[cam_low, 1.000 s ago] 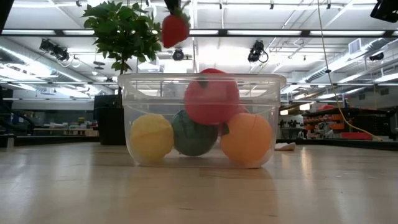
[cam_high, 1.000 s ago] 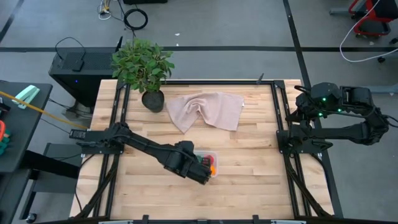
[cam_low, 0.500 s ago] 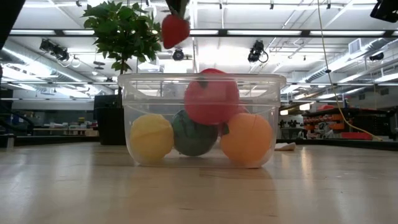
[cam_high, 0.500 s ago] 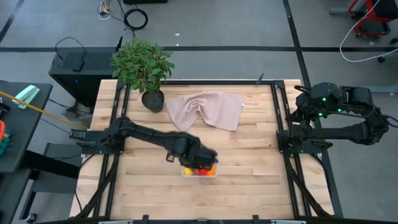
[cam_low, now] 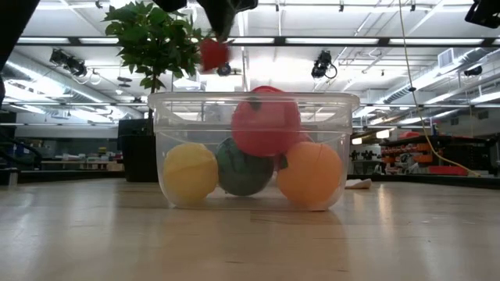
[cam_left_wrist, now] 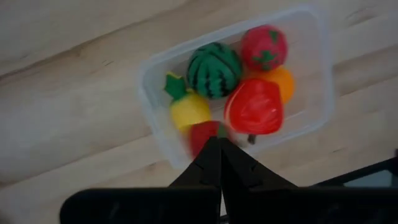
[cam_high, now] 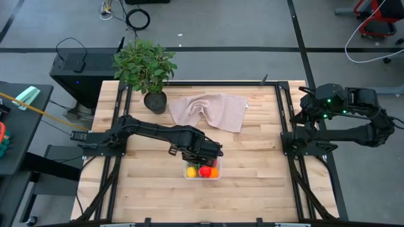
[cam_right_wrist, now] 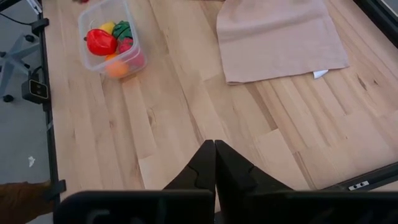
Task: Pick and placing Produce into tupperware
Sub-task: Put the strawberry into the transparent bin
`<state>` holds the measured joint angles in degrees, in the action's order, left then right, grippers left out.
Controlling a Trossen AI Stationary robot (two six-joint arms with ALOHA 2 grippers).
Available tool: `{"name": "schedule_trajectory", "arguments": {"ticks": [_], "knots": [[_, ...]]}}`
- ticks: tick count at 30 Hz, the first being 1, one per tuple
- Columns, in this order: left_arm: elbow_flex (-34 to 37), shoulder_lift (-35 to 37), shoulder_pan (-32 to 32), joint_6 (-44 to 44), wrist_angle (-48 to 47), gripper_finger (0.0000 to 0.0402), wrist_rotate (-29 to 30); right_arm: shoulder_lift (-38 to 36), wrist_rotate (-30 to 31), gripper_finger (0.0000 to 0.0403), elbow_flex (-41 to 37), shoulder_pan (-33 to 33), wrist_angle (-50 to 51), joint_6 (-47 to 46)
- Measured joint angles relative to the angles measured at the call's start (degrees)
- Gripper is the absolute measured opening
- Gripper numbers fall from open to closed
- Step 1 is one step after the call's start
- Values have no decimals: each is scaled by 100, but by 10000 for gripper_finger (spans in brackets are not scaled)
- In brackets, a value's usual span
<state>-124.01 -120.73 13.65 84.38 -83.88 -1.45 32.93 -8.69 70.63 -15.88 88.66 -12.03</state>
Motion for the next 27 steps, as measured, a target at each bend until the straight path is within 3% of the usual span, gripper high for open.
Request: {"name": "schedule_trajectory", "arguments": {"ticks": [27], "knots": [[0, 0, 7, 22, 79, 0, 254, 0, 0, 7, 0, -2, 0, 17]]}}
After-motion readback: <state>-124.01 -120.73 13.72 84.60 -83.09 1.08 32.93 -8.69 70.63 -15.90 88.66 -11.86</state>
